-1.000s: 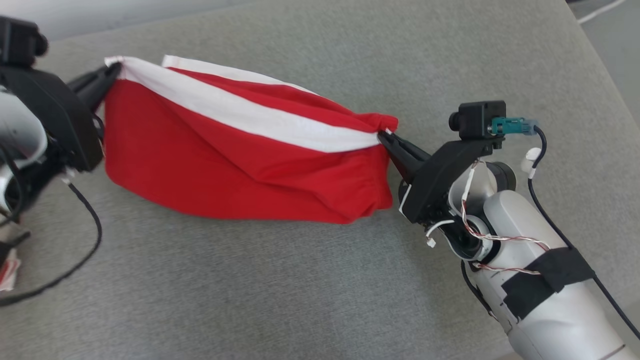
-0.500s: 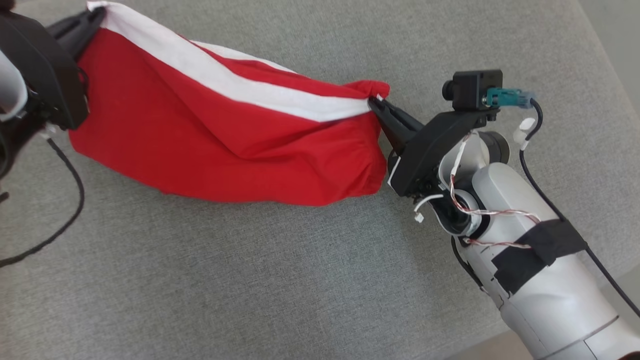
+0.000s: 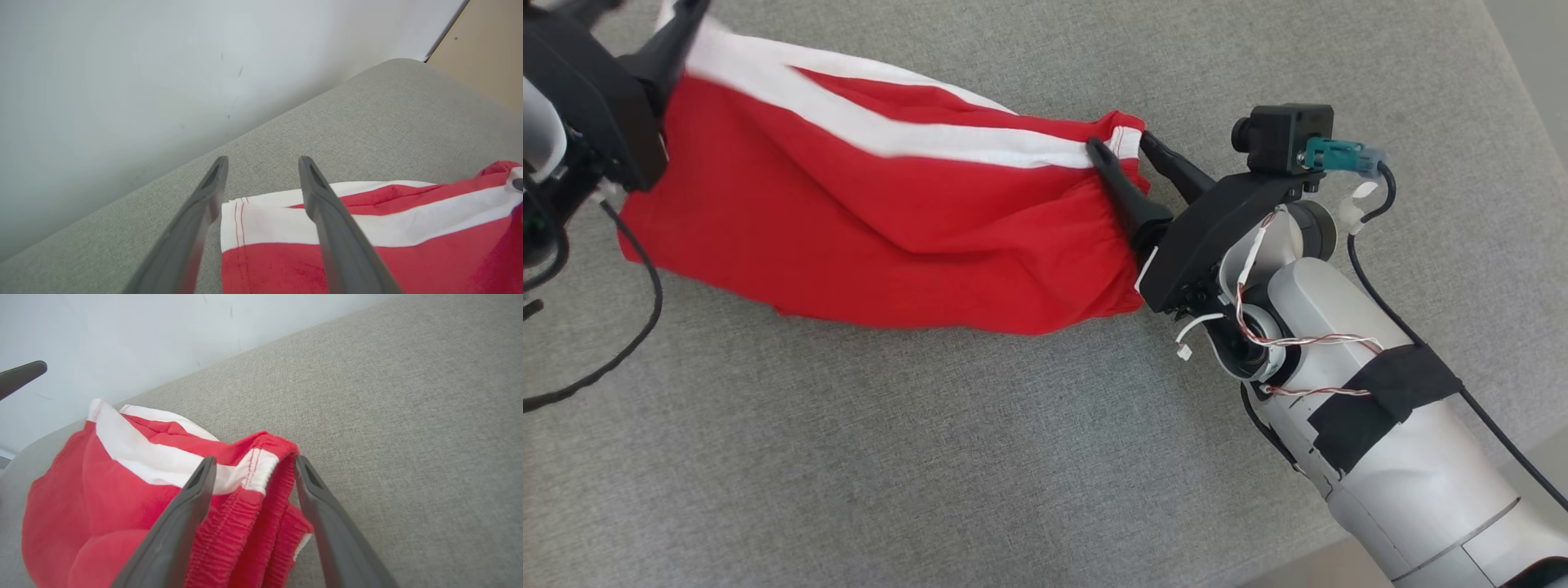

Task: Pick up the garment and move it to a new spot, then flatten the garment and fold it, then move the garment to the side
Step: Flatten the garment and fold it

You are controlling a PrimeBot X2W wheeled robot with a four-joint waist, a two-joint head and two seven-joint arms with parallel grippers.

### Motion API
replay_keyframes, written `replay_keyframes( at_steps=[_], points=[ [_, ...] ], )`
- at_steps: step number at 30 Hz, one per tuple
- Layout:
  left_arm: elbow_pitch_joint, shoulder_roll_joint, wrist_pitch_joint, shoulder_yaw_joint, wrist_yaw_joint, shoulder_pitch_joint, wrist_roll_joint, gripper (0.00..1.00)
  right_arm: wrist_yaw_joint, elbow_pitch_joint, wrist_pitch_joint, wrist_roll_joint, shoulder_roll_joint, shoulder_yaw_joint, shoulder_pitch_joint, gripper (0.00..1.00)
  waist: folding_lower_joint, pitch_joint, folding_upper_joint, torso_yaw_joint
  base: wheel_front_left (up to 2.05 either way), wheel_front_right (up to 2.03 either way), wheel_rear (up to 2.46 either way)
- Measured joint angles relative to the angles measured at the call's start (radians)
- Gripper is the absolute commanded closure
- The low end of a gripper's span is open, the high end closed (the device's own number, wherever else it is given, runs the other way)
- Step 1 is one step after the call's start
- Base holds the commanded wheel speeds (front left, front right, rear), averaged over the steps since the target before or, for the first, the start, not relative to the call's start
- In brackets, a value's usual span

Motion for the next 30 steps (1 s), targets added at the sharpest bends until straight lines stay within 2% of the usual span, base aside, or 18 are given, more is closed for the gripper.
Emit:
replay_keyframes(
  at_steps=[10,17,23,30],
  points=[
    [0.057,-0.005,-0.166,-0.033,0.0,0.021,-0.059,0.0,0.003,0.037,-0.095,-0.071,-0.015,-0.001,0.007,0.0,0.0,-0.049,0.0,0.022,0.0,0.0,0.0],
    [0.057,0.005,-0.261,-0.06,0.0,0.189,-0.127,0.0,-0.007,0.029,-0.149,-0.11,-0.105,-0.002,0.104,0.0,0.0,-0.113,-0.0001,0.047,0.0,0.0,0.0],
    [0.049,-0.017,-0.354,-0.054,0.0,0.313,-0.179,0.0,-0.018,-0.014,-0.189,-0.126,-0.119,0.008,0.234,0.0,-0.0001,-0.175,-0.0002,0.088,0.0,0.0,0.0],
    [0.027,-0.049,-0.376,-0.052,0.002,0.472,-0.205,0.0,-0.034,-0.055,-0.208,-0.126,-0.129,0.019,0.334,0.0,-0.0001,-0.229,-0.0002,0.124,0.0,0.0,0.0]
  ],
)
